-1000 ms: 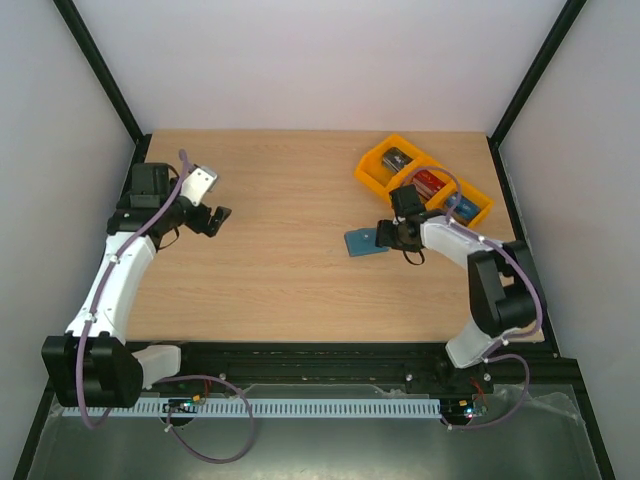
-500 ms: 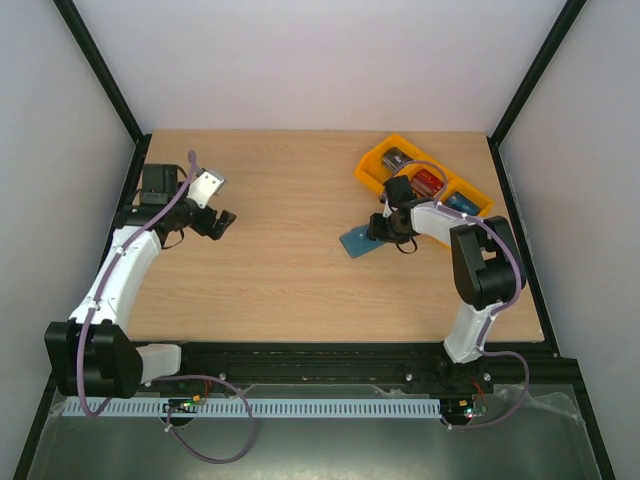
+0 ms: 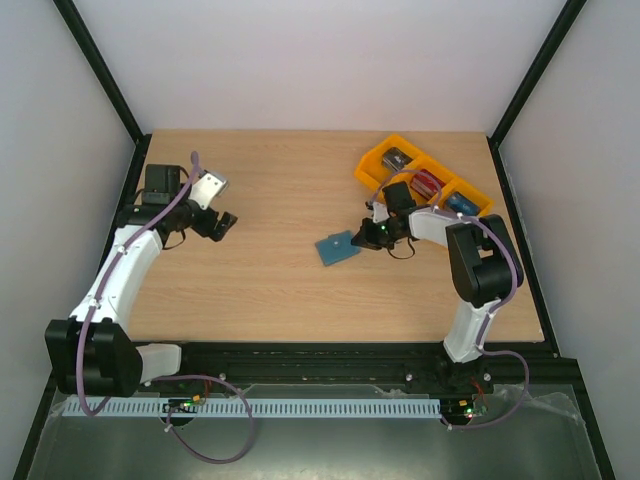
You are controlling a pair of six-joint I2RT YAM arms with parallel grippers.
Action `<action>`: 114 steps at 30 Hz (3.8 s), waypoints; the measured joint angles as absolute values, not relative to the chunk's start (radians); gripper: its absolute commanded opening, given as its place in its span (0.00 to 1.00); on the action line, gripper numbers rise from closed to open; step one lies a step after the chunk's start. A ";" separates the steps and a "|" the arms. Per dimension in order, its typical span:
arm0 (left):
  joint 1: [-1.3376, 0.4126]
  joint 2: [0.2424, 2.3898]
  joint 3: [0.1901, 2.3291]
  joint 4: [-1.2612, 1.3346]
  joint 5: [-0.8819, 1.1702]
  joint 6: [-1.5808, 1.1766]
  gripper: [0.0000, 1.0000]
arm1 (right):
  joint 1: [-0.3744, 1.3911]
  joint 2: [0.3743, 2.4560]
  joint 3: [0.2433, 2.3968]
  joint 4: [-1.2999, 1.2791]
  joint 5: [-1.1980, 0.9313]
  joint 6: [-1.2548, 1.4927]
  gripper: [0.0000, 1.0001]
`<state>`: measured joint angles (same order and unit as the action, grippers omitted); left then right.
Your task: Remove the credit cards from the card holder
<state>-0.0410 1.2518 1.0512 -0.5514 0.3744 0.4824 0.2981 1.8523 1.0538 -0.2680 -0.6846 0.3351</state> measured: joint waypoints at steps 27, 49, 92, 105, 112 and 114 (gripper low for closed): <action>-0.041 1.266 1.192 -0.746 0.672 0.554 0.99 | 0.519 1.553 1.148 -0.119 -0.868 0.410 0.02; -0.070 1.285 1.334 -0.823 1.170 0.573 0.34 | 0.622 1.358 1.148 0.330 -1.073 0.559 0.02; -0.222 1.267 1.403 -1.086 0.841 0.801 0.92 | 0.694 1.474 1.361 -0.309 -0.968 -0.062 0.02; -0.111 1.233 1.630 -0.961 0.995 0.465 0.99 | 0.736 1.343 0.967 0.935 -0.664 0.738 0.02; -0.111 1.059 1.528 -0.690 1.038 0.149 0.97 | 0.809 1.408 0.977 1.179 -0.611 0.834 0.02; -0.111 0.962 1.430 -0.582 1.040 0.052 0.94 | 0.816 1.419 0.982 1.214 -0.611 0.847 0.02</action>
